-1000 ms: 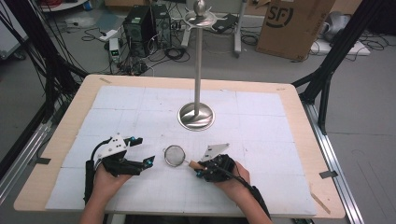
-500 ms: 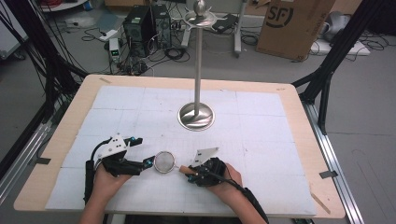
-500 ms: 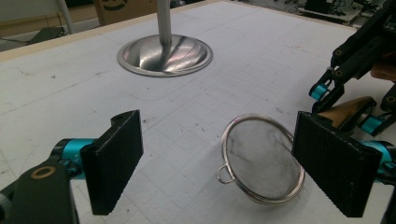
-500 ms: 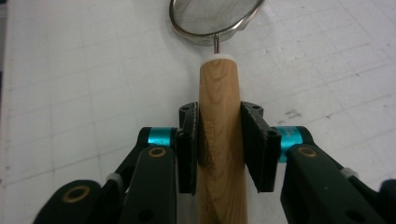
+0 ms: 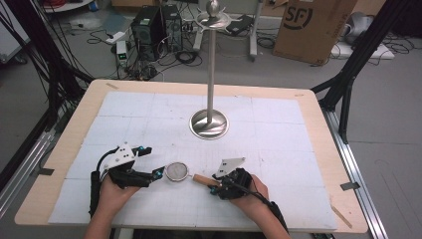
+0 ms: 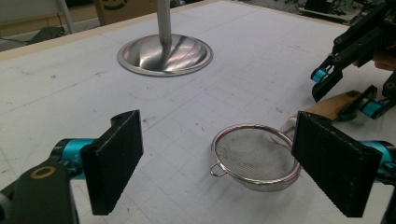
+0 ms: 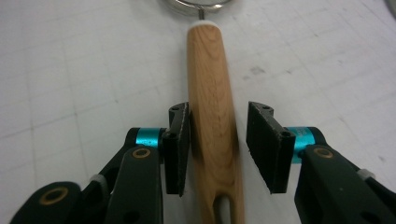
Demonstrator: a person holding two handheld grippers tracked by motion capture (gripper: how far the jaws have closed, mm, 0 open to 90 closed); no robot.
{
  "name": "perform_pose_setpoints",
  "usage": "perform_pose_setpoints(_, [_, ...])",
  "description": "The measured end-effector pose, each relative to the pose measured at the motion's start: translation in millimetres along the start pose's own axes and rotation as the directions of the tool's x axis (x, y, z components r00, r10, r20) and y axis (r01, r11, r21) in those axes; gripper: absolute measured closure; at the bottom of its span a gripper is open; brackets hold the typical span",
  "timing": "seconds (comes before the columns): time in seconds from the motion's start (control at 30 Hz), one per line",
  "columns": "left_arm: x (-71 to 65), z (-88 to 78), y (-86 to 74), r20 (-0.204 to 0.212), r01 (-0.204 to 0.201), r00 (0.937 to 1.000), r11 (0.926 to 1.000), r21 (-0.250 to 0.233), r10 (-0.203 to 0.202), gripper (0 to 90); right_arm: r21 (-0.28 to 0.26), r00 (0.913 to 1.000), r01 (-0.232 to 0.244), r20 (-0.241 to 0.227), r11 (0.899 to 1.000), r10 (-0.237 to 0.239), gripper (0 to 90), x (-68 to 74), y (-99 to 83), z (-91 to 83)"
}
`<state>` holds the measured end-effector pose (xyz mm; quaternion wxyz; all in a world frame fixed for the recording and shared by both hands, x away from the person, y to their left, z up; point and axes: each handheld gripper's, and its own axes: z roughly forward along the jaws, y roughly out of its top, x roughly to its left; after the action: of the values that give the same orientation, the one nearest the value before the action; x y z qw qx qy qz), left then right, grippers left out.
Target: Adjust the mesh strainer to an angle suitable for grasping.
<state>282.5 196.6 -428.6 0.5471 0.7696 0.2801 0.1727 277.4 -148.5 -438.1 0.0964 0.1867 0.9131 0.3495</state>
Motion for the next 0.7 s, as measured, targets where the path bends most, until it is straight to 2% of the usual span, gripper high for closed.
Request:
perform_pose_setpoints(0.03, [0.0,0.0,0.0,0.0,-0.001,1.0,1.0,0.0,0.001,17.1,0.001,0.9998,-0.006,0.02,1.0,0.006,59.2,-3.1,-2.4,-2.8])
perform_pose_setpoints(0.1, [-0.1,0.2,0.0,0.0,-0.001,1.0,1.0,0.001,0.001,17.1,0.003,0.9997,-0.007,0.025,1.0,0.007,59.1,-5.0,-3.5,-3.9])
perform_pose_setpoints(0.17, [0.1,0.2,-0.1,0.0,-0.001,1.0,1.0,0.002,0.001,17.1,0.005,0.9986,-0.028,0.046,1.0,0.027,58.8,-10.0,-6.6,-6.4])
perform_pose_setpoints(0.4, [0.3,0.2,-0.2,0.0,0.001,1.0,1.0,0.0,-0.001,17.1,0.003,0.9957,-0.055,0.074,0.998,0.055,58.8,-17.5,-11.3,-9.7])
perform_pose_setpoints(0.47, [0.3,0.1,-0.1,0.001,-0.001,1.0,1.0,0.001,0.001,17.1,-0.001,0.9957,-0.064,0.067,0.998,0.064,59.0,-19.4,-12.2,-9.8])
perform_pose_setpoints(0.57, [-0.1,0.0,0.0,0.0,0.0,1.0,1.0,-0.002,0.0,17.1,-0.003,0.9966,-0.052,0.065,0.999,0.052,60.6,-18.6,-11.5,-8.7])
perform_pose_setpoints(0.7, [-0.2,-0.3,0.3,0.003,-0.003,1.0,1.0,-0.003,0.003,17.1,-0.025,0.9996,-0.02,0.019,0.999,0.021,66.5,-16.9,-9.7,-6.9])
